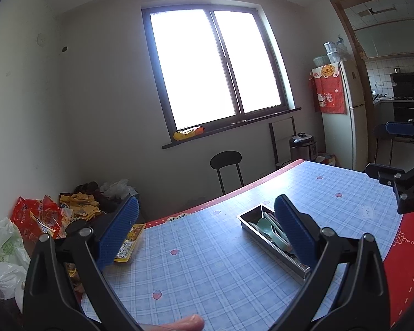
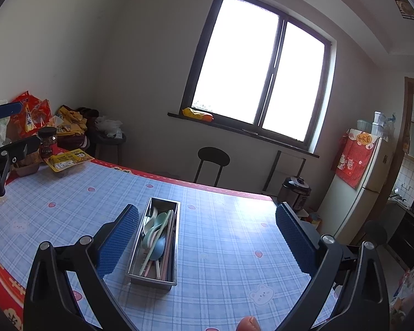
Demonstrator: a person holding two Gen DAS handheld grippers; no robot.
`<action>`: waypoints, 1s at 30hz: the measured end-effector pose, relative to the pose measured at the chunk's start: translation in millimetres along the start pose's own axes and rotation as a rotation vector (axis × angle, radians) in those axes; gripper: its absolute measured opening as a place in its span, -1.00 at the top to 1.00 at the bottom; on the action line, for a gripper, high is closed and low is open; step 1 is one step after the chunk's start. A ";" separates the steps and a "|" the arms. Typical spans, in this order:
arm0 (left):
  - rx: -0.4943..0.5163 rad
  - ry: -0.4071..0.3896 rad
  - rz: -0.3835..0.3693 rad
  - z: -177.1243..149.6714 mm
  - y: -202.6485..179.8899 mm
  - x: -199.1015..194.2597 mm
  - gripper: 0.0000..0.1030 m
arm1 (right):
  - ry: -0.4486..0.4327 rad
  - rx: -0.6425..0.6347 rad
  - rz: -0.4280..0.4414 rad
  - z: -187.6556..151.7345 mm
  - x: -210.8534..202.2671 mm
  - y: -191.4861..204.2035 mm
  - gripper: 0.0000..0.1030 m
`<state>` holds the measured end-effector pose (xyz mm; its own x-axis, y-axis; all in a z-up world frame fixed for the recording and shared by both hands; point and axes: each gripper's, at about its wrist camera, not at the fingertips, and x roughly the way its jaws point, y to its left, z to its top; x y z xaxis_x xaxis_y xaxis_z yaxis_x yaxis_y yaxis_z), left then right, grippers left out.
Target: Organize utensils
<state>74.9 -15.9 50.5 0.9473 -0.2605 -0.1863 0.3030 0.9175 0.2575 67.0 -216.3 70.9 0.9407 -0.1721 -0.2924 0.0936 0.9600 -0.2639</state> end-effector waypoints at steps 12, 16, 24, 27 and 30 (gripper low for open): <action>-0.007 0.020 -0.003 -2.0 0.1 6.9 -0.89 | 0.001 0.013 -0.004 0.9 0.2 -3.2 -0.89; -0.043 0.035 -0.038 -2.9 3.0 9.3 -0.89 | -0.001 0.029 0.006 1.8 0.2 -4.7 -0.89; -0.080 0.059 -0.061 -4.9 5.1 16.3 -0.89 | -0.015 0.056 0.023 6.0 -1.7 -3.8 -0.89; -0.080 0.054 -0.069 -5.5 4.0 14.7 -0.89 | -0.014 0.060 0.024 6.2 -0.8 -3.9 -0.89; -0.080 0.052 -0.070 -6.3 4.7 13.8 -0.89 | -0.013 0.065 0.023 6.3 -0.6 -5.0 -0.89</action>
<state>88.7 -13.3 43.1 0.9168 -0.3109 -0.2505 0.3571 0.9192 0.1663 68.0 -219.7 78.2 0.9470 -0.1477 -0.2851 0.0928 0.9759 -0.1974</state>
